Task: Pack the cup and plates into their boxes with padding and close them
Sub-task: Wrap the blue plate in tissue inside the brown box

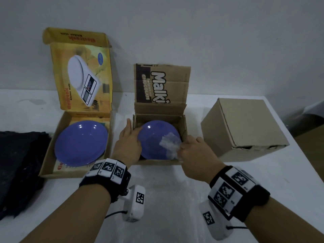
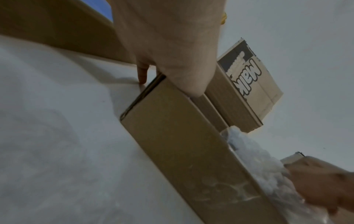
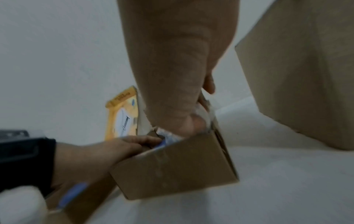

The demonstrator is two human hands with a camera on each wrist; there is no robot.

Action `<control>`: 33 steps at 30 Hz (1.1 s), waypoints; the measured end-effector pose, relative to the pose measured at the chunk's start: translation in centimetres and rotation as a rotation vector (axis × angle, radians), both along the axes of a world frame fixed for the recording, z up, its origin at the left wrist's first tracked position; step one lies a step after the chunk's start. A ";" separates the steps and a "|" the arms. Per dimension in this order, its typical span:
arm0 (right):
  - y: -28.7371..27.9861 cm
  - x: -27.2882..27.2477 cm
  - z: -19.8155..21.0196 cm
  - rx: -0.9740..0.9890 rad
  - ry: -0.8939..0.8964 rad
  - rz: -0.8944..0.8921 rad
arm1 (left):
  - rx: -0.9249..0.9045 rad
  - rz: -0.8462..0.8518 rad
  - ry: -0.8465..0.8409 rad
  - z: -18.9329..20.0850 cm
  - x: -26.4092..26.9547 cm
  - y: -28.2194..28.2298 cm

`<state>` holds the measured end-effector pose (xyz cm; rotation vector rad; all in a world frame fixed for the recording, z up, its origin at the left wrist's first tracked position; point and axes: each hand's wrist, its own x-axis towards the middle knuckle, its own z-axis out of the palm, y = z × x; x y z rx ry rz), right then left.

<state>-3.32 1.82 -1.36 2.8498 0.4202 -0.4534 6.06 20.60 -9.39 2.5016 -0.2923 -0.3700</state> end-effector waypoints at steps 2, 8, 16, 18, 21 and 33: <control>-0.4 0.4 0.5 -0.015 0.042 -0.021 | -0.004 0.003 0.006 0.0 0.0 -0.1; 0.2 3.6 0.2 -0.110 0.160 -0.057 | -0.023 -0.004 -0.009 -0.8 0.5 0.1; 0.2 4.6 -1.6 -0.107 0.014 -0.110 | -0.077 -0.015 -0.043 -1.1 0.3 0.3; 0.0 4.3 -1.5 -0.088 0.047 -0.074 | -0.077 -0.014 -0.041 -1.0 0.2 0.3; -0.4 4.0 -0.6 -0.028 0.119 -0.023 | -0.006 -0.009 -0.015 -0.6 0.0 0.0; -1.1 4.7 -1.2 0.016 0.162 -0.133 | 0.022 0.054 -0.027 0.7 -1.2 -0.4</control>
